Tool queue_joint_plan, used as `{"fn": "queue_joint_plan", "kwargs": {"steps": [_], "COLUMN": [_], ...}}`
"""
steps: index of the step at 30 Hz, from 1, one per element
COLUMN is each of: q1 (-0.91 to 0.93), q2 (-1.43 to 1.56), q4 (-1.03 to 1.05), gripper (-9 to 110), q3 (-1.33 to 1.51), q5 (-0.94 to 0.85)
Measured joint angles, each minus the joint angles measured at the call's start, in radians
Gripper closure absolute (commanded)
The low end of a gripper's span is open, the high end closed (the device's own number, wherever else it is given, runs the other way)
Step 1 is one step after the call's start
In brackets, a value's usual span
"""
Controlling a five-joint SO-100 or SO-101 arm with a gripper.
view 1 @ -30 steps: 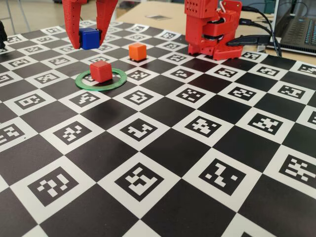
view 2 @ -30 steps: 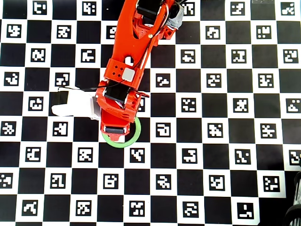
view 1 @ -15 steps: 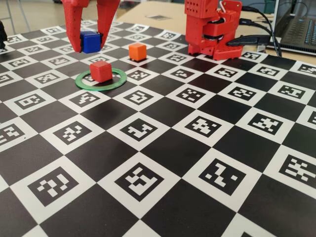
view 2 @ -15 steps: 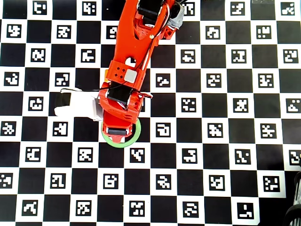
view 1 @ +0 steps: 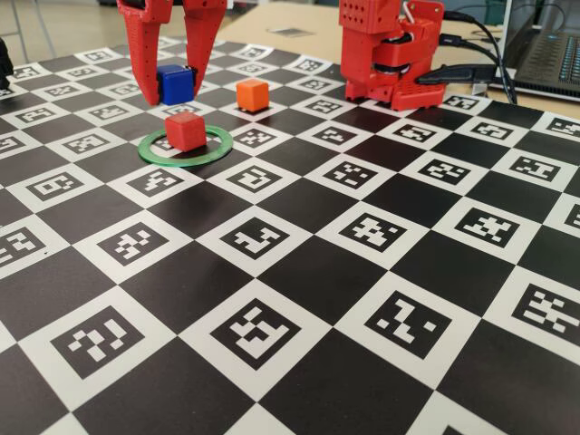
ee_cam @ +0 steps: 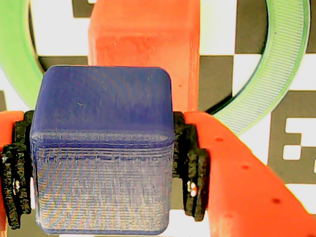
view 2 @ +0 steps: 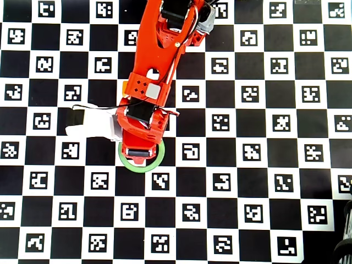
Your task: Grab the red cube then put it in the green circle then put the blue cube on top and finally the orange cube on top
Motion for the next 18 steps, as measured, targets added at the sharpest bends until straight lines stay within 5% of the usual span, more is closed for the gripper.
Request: {"fn": "queue_joint_plan", "kwargs": {"steps": [18], "q1": [-0.017], "q2": [-0.008], "q4": [0.000], "gripper": [92], "q3": [0.028], "q5": [-0.003]}}
